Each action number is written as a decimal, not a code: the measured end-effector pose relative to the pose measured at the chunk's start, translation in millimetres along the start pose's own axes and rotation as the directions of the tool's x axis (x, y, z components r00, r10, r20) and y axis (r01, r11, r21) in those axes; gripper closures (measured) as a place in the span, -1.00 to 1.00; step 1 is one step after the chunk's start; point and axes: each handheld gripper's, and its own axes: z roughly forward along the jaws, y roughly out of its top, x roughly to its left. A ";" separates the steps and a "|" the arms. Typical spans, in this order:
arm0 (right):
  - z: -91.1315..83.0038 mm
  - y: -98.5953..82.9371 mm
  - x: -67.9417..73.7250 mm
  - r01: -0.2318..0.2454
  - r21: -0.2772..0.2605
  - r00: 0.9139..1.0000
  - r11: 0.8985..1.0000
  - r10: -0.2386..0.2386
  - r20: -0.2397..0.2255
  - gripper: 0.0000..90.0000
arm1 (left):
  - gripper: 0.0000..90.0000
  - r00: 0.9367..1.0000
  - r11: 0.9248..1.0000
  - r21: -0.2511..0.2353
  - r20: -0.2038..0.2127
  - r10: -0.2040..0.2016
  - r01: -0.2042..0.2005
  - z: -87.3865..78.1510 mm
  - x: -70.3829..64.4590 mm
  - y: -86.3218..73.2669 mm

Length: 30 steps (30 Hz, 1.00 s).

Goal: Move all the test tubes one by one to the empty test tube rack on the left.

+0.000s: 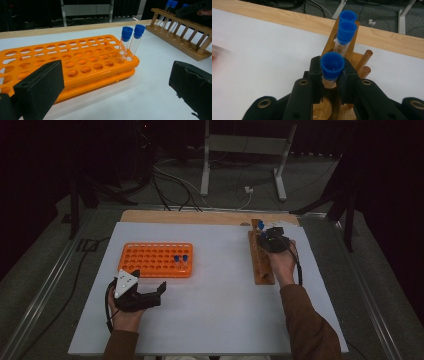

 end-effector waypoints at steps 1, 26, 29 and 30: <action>-0.4 0.1 -0.1 -0.004 -0.001 1.000 1.000 0.004 -0.002 0.70 | -0.98 1.000 1.000 0.000 0.000 -0.001 0.001 -0.1 0.2 0.0; -61.0 30.7 -0.2 0.053 -0.134 0.998 0.990 -0.058 -0.029 0.70 | -0.98 1.000 1.000 0.012 -0.007 -0.002 0.002 1.7 0.6 -1.7; -69.1 32.3 3.7 0.063 -0.144 0.995 0.988 -0.072 -0.062 0.70 | -0.98 1.000 1.000 0.014 -0.006 -0.003 0.003 1.6 0.7 -1.6; -71.4 32.0 5.6 0.072 -0.145 0.994 0.987 -0.082 -0.068 0.70 | -0.98 1.000 1.000 0.013 -0.006 -0.003 0.003 1.6 0.7 -1.7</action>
